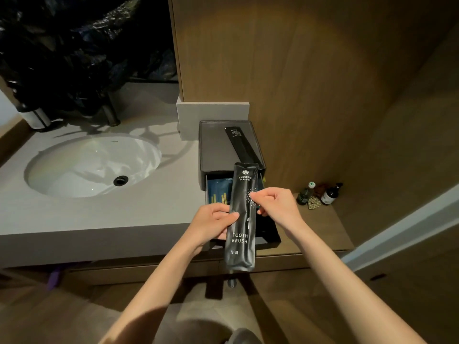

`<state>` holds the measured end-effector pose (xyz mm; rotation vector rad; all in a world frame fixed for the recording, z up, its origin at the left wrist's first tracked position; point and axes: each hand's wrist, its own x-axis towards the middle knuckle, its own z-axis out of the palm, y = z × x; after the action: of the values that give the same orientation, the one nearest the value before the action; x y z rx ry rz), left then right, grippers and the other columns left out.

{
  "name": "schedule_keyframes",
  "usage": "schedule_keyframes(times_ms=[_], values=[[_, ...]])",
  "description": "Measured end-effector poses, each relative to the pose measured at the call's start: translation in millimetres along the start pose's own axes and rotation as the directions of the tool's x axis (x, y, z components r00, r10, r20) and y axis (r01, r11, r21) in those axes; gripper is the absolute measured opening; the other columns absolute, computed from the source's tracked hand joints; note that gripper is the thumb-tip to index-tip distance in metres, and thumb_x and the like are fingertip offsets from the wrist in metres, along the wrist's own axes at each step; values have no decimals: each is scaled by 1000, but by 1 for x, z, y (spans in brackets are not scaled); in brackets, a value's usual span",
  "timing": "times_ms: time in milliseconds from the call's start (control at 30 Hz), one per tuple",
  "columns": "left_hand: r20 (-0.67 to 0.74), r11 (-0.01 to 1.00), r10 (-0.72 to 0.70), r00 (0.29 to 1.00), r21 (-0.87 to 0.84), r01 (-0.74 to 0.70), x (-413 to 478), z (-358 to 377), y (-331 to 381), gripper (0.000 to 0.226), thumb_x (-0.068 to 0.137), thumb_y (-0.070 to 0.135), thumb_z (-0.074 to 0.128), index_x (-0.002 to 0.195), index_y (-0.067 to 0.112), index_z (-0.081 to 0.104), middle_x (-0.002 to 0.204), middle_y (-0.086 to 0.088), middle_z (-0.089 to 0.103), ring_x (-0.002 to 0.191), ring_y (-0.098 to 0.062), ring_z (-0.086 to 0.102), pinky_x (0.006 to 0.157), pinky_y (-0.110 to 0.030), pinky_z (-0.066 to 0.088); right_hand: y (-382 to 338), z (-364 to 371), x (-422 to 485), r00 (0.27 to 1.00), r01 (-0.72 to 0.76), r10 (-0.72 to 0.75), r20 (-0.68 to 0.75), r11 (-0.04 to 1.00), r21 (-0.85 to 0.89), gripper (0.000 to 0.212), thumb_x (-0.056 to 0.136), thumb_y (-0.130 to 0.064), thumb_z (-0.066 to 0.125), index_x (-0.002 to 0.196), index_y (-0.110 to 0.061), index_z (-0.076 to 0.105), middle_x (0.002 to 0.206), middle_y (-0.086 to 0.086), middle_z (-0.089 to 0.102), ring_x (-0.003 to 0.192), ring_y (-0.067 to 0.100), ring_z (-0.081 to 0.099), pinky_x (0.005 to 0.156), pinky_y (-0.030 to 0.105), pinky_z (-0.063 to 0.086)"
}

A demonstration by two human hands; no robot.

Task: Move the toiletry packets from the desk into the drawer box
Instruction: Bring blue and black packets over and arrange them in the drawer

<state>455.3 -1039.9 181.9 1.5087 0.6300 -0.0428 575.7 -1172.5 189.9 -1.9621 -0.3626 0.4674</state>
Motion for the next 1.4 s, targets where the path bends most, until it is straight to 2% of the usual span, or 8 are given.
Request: schedule_keyframes(times_ms=[300,433,633,900,967,1133,1267,1400], values=[[-61,966,-181,982,176,189,31,-13,-13,35,81,17,74,112,3,64,103,-10,71,101,-27,67,93,-39,53,37,-11,-2,998,-29,15,-68,976,-218,35,89,-19,66,124,-18,62,116,-5,63,102,22,64,80,22,48],[-99,959,-192,976,191,208,45,-4,-10,29,85,12,69,111,1,62,87,-3,66,76,-11,60,69,-21,50,45,-5,3,997,-76,69,-33,949,-307,48,87,-14,67,133,-17,55,131,3,61,123,19,56,105,35,44],[-202,966,-146,968,181,184,75,16,4,32,87,7,66,116,-7,60,82,-9,62,56,-11,55,40,-16,44,44,-8,8,996,-87,84,-24,909,-408,57,85,-6,68,138,-18,50,131,6,61,126,20,54,109,36,37],[-256,903,48,966,425,68,90,20,-6,17,86,11,68,98,1,60,75,-6,69,70,-22,70,64,-24,54,48,-12,14,997,-68,74,-2,906,-418,57,82,-4,70,134,-18,54,127,5,64,122,15,57,110,33,38],[-208,774,192,959,633,-18,88,18,-12,23,85,21,69,93,10,50,65,0,63,69,-19,68,69,-30,51,50,-13,15,997,-67,73,-3,907,-415,56,82,-5,70,134,-19,54,126,5,65,122,16,58,110,35,38],[85,187,477,875,963,-195,84,11,-20,53,86,50,59,122,14,44,118,-4,52,107,-24,50,78,-35,47,51,-13,17,998,-57,65,5,905,-421,56,81,-4,70,133,-18,55,125,5,65,121,16,58,110,35,39],[348,-95,272,897,937,-335,88,-2,-26,87,82,69,43,152,29,12,160,-4,13,146,-30,14,117,-46,18,52,-14,18,998,-52,62,10,904,-425,56,81,-5,71,133,-19,55,124,4,66,119,16,59,109,35,39],[356,-176,123,926,927,-332,97,-2,-32,97,77,77,35,151,32,-8,161,-5,-9,148,-26,-7,118,-54,-1,54,-13,20,999,-38,50,17,906,-421,56,81,-3,70,133,-18,55,124,5,66,119,16,60,109,36,41]])
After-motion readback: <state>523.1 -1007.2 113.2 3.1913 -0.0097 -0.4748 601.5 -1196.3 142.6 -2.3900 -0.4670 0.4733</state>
